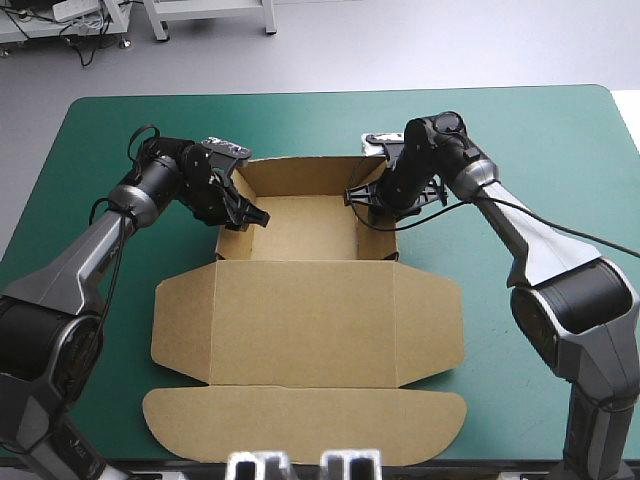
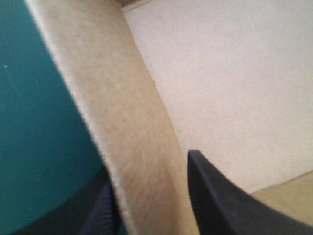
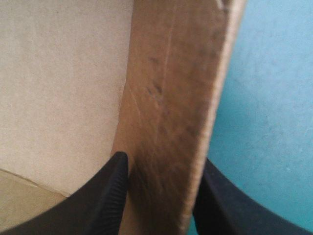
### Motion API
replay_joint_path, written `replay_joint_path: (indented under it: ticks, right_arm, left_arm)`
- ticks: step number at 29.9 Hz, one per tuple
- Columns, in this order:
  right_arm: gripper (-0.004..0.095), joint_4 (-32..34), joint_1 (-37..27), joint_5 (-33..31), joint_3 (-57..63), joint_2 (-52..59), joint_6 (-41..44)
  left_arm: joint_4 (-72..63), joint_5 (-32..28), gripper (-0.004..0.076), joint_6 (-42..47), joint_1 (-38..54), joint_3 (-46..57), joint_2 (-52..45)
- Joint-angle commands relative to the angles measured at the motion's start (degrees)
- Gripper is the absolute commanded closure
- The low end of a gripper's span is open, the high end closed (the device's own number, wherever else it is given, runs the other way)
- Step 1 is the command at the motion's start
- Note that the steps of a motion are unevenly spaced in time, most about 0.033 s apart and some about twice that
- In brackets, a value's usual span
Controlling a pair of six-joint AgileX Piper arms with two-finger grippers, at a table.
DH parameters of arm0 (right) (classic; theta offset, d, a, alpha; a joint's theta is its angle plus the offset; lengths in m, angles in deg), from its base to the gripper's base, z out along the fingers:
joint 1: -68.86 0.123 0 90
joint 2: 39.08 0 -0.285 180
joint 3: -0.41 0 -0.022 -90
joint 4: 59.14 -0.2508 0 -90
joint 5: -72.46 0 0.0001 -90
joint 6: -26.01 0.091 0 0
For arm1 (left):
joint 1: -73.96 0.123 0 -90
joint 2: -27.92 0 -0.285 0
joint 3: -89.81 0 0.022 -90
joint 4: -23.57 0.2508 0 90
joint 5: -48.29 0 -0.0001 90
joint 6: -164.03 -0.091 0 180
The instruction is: Fold the box
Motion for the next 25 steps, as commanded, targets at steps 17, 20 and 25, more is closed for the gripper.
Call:
replay_joint_path:
  ticks: [17, 20, 25]
  right_arm:
    - [0.0499, 5.87, 0.3, 5.33, -5.61, 5.01, -1.24]
    - [0.0499, 8.31, 0.3, 3.86, -8.36, 5.95, -1.24]
    - [0.0499, 12.66, 0.3, -2.2, -16.74, 7.51, -1.24]
  left_arm:
    - [6.21, -3.93, 0.0215, 11.31, -0.6, -4.73, -2.62]
    - [7.94, -0.24, 0.0215, 11.31, -0.6, -9.31, -2.74]
    - [8.72, 12.33, 0.0253, 9.2, -0.6, -24.16, -2.74]
